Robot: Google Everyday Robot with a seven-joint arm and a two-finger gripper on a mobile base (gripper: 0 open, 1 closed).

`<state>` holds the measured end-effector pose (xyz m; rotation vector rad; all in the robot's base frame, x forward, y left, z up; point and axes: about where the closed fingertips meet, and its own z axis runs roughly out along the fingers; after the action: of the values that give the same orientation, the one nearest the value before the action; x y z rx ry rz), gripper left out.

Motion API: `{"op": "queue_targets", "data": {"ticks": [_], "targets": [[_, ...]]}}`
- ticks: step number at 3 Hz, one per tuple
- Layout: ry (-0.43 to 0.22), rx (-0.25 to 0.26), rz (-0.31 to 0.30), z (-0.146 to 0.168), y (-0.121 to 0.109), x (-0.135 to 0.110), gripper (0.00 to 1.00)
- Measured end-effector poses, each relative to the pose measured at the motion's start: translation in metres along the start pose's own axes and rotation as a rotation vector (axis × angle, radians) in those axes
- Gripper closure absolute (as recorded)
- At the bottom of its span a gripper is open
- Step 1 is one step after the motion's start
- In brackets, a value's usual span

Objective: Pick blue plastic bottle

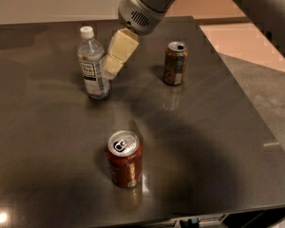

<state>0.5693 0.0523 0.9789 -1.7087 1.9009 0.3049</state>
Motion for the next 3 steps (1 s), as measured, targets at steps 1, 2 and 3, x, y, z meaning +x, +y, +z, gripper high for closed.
{"op": "queue_targets", "data": {"ticks": [1, 2, 3], "targets": [[-0.03, -0.048, -0.011, 0.035, 0.002, -0.021, 0.0], [-0.057, -0.081, -0.021, 0.059, -0.002, -0.034, 0.0], [-0.08, -0.102, -0.019, 0.075, -0.009, -0.041, 0.0]]}}
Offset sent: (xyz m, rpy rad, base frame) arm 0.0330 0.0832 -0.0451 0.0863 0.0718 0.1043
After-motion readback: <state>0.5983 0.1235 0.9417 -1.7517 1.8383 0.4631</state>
